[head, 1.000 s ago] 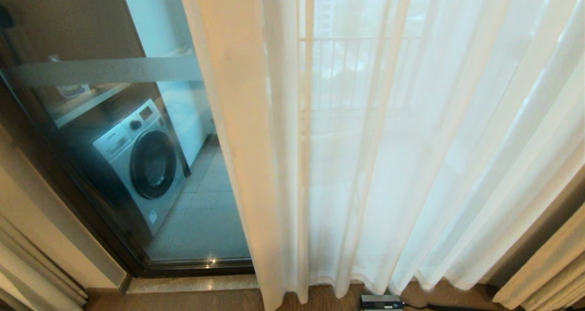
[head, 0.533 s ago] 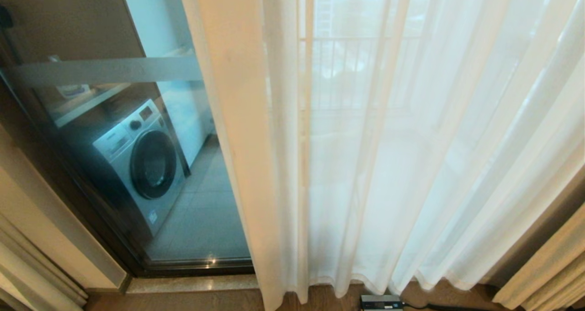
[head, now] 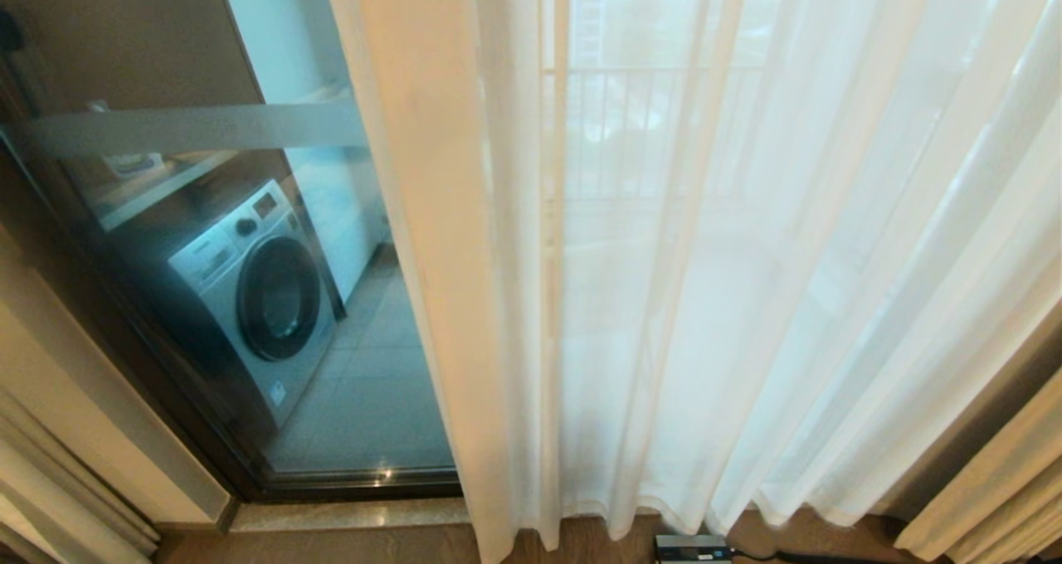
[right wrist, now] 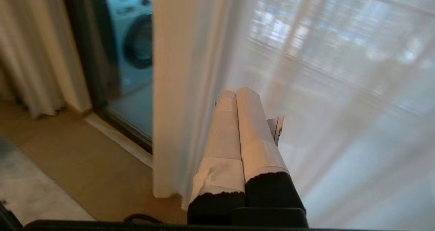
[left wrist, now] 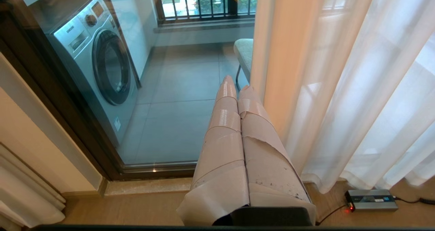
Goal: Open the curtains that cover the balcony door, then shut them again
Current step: Pull the inner curtains open on both sides
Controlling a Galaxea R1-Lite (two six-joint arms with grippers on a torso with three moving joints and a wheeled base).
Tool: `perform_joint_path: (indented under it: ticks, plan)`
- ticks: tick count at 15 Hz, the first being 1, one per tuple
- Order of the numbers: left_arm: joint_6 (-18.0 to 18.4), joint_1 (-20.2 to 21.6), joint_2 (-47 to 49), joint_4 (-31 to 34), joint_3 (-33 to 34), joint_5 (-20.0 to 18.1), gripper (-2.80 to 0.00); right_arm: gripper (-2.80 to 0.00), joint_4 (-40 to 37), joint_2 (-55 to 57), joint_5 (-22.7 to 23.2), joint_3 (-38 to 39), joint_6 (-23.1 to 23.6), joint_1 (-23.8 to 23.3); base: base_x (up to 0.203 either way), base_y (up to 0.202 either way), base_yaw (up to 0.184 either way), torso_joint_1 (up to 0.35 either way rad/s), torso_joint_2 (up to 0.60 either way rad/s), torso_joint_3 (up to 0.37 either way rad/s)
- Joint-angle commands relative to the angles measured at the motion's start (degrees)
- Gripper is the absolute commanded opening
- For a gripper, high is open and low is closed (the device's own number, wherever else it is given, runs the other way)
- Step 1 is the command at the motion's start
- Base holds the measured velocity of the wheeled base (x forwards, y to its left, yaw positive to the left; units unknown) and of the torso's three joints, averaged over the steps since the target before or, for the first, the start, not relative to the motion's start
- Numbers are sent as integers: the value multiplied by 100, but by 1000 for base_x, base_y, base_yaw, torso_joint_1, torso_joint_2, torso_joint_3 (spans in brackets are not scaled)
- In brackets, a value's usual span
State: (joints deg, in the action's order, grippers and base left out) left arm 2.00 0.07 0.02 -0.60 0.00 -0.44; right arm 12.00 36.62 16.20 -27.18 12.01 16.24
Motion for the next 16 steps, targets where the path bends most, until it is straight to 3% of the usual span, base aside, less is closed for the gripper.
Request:
perform_joint_path:
  ticks: [1,5,13,16]
  plan:
    - [2,1,-2,-2,0,0,-280,-280,415,1448,18,-526,8,529,0,0,0,0,0,0]
    - [-7,1,-2,-2,0,0,-280,-280,1051,2970,47,-1681,4,1296,0,0,0,0,0,0]
    - [-7,1,-2,-2,0,0,-280,-280,1280,5477,239,-3752,-26,2372,0,0,0,0,0,0]
    - [-7,1,-2,-2,0,0,-280,-280,1711,6349,220,-4381,-308,2660,0,0,0,0,0,0]
